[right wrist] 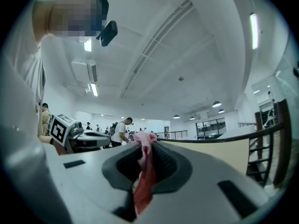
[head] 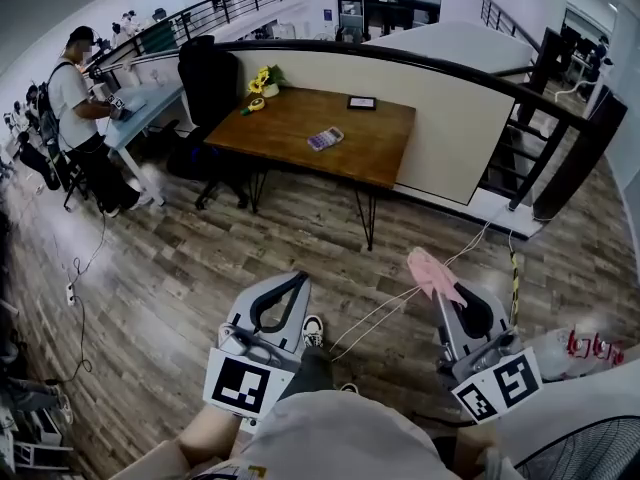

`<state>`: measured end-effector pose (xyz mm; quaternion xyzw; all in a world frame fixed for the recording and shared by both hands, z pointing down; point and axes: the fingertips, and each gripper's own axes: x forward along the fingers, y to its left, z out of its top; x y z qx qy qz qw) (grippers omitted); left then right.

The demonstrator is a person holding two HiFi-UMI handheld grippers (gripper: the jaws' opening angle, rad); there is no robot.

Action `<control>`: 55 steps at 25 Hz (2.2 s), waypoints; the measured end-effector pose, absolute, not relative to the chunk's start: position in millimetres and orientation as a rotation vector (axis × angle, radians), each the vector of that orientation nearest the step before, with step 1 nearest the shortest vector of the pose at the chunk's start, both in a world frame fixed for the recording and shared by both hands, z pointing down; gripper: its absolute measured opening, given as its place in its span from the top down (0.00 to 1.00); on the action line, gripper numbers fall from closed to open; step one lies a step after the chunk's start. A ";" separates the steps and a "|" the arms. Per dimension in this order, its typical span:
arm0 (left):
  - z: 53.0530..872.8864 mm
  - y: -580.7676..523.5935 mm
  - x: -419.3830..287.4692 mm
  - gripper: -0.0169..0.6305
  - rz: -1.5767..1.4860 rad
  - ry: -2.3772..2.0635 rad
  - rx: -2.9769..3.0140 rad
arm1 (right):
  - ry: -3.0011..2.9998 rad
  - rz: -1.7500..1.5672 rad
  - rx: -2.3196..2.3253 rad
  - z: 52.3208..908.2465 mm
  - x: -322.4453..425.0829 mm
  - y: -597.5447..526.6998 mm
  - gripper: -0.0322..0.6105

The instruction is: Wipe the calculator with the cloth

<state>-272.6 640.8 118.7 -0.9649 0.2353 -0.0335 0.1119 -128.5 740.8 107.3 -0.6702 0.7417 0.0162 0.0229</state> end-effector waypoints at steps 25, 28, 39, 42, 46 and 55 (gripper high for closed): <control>121.5 389.0 -197.4 0.97 -0.066 0.634 -2.878 | 2.316 -0.064 -2.136 120.3 -68.7 488.2 0.89; 121.3 343.7 -196.8 0.97 -0.053 0.643 -2.889 | 2.325 -0.063 -2.141 120.4 -69.6 443.9 0.89; 138.6 210.2 -203.2 0.97 -0.089 0.726 -2.905 | 2.347 -0.119 -2.115 140.2 -78.6 320.2 0.89; 146.3 186.5 -198.9 0.97 -0.110 0.734 -2.930 | 2.349 -0.149 -2.105 147.7 -72.3 297.4 0.89; 158.5 161.9 -176.7 0.97 -0.157 0.705 -2.924 | 2.349 -0.163 -2.134 159.5 -49.9 269.9 0.89; 164.1 95.8 -111.3 0.97 -0.180 0.816 -2.882 | 2.416 -0.190 -2.028 170.7 19.9 197.7 0.89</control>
